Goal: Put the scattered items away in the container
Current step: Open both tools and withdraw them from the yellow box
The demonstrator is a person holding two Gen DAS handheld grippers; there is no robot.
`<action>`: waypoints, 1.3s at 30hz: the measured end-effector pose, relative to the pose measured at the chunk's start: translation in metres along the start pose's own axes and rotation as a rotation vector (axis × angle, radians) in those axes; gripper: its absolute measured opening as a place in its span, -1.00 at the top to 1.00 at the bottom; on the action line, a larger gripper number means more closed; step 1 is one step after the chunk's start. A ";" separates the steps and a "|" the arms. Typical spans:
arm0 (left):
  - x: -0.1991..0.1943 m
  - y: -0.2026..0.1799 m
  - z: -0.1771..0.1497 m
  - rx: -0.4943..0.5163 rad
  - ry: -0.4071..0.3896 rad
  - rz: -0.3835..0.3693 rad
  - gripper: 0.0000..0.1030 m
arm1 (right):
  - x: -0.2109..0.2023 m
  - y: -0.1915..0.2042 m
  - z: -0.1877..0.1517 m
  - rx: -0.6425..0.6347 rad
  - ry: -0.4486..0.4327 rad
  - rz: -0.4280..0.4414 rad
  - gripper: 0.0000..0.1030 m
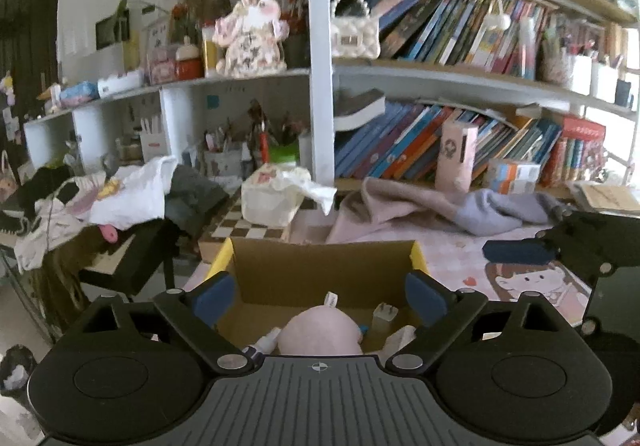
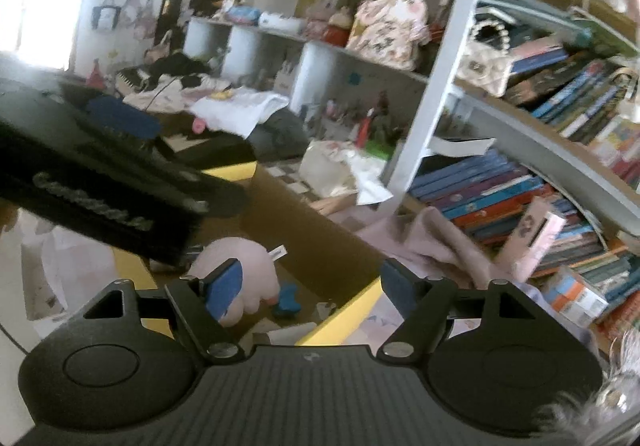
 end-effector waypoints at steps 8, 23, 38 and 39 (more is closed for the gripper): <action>-0.055 0.015 -0.020 -0.013 -0.042 -0.024 -0.92 | -0.049 0.023 -0.009 0.072 -0.036 -0.083 -0.48; -0.116 0.037 -0.083 -0.070 0.029 -0.057 -0.92 | -0.121 0.071 -0.060 0.189 0.001 -0.211 -0.48; -0.128 0.006 -0.125 0.021 0.104 -0.148 -0.92 | -0.146 0.089 -0.117 0.383 0.112 -0.297 -0.50; -0.129 0.003 -0.126 0.032 0.109 -0.159 -0.92 | -0.147 0.088 -0.119 0.393 0.116 -0.304 -0.50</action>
Point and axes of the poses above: each gripper's, at about its wrist camera, not at the fingertips, and x roughly the way its jaws point, y to its left, z to its top, the point moved 6 cm from there along x, roughly the way its jaws point, and after that the axes turned 9 degrees about z, right-handed, at the moved point
